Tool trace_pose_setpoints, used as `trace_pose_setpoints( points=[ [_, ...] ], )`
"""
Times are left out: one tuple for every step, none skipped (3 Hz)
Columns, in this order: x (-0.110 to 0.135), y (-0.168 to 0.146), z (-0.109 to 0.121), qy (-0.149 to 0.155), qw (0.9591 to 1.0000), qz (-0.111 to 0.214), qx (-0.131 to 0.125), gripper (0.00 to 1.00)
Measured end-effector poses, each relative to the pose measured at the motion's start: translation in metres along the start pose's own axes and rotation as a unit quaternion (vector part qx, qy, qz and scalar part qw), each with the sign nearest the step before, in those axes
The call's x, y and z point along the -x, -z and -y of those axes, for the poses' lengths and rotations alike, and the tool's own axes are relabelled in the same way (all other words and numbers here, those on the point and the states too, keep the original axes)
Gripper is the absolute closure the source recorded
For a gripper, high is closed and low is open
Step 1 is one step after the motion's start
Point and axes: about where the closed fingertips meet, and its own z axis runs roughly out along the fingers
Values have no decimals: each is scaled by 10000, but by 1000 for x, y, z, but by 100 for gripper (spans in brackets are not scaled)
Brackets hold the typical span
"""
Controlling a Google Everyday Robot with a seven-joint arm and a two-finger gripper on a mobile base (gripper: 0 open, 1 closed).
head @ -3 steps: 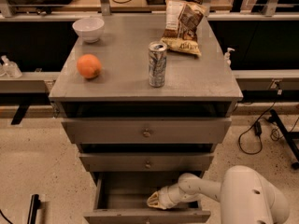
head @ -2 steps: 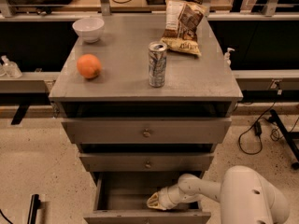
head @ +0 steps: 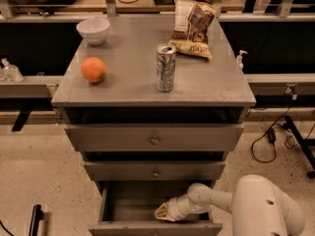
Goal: Open bottom drawer
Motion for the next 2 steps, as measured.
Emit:
trace_pose_setpoints(
  points=[
    [0, 0, 0, 0, 10000, 0, 0, 100],
    [0, 0, 0, 0, 10000, 0, 0, 100]
  ],
)
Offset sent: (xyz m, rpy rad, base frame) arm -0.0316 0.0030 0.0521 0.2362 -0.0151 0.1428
